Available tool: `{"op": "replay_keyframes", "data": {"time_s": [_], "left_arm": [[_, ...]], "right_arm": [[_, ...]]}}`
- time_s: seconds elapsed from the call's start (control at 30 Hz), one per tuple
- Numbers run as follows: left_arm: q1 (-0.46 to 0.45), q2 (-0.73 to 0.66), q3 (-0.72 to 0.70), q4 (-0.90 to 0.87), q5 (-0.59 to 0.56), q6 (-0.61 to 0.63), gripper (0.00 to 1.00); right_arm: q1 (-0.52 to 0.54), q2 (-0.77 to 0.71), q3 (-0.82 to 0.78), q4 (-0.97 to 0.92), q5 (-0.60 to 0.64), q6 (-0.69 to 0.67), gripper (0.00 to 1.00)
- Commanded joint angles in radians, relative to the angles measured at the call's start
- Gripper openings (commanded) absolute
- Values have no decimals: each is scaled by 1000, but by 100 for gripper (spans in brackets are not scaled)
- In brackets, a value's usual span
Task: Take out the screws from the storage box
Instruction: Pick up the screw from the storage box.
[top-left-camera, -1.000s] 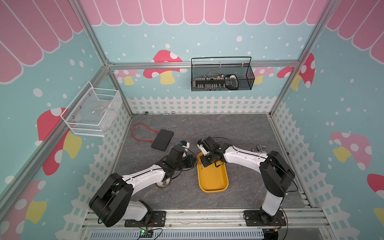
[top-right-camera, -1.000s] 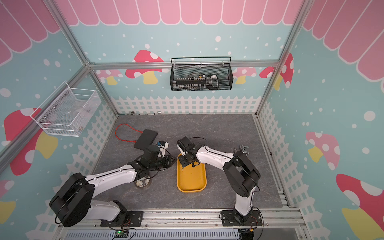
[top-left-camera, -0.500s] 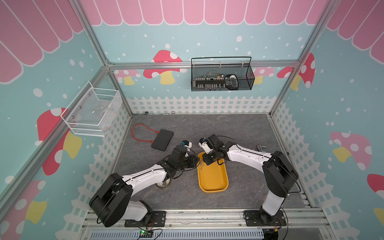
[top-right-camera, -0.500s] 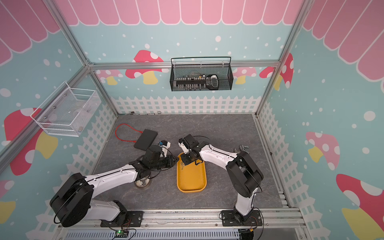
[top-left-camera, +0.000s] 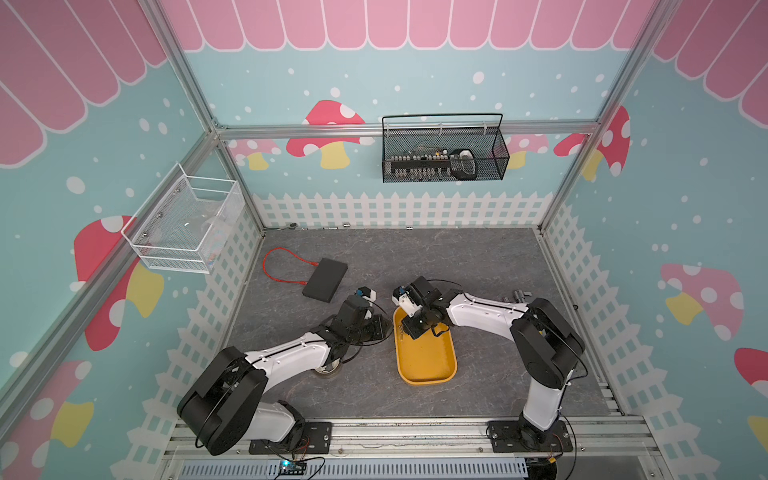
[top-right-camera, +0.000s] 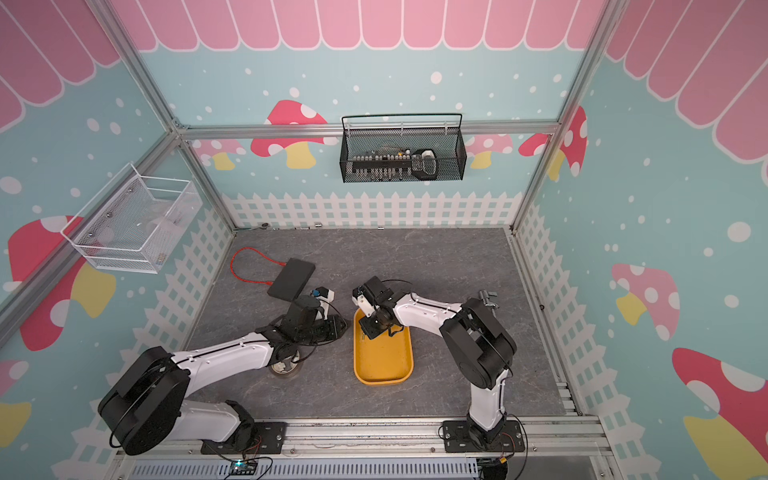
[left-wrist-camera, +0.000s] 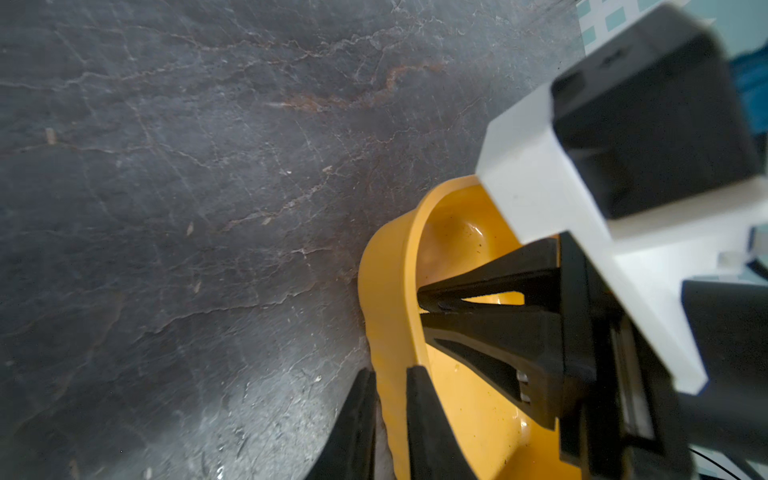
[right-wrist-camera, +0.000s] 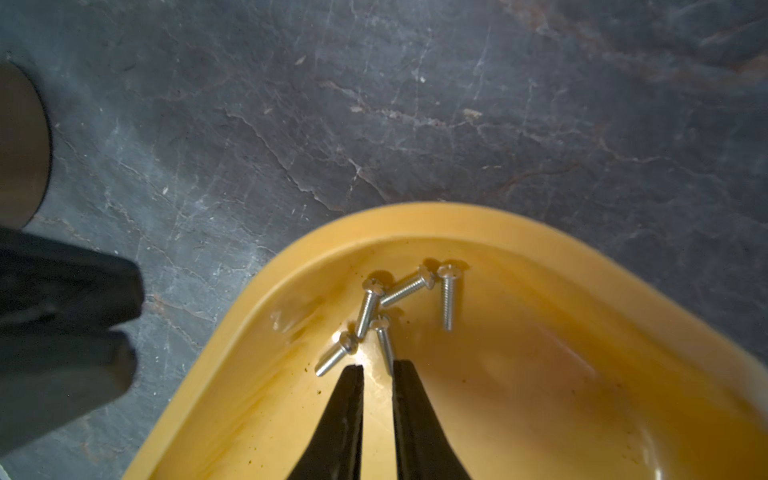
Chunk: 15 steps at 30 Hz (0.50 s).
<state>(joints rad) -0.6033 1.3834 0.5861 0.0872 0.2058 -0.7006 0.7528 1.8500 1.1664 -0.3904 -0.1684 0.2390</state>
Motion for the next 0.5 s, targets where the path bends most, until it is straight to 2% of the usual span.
{"op": "replay_keyframes", "data": {"time_s": [0.0, 0.2, 0.47], "left_arm": [[9, -19, -21, 20, 10, -5, 19], [16, -18, -28, 26, 12, -1, 19], [21, -19, -39, 35, 17, 1, 19]], "right_arm": [[10, 34, 6, 6, 6, -12, 19], [27, 76, 21, -37, 103, -14, 18], [37, 113, 31, -63, 162, -6, 17]]}}
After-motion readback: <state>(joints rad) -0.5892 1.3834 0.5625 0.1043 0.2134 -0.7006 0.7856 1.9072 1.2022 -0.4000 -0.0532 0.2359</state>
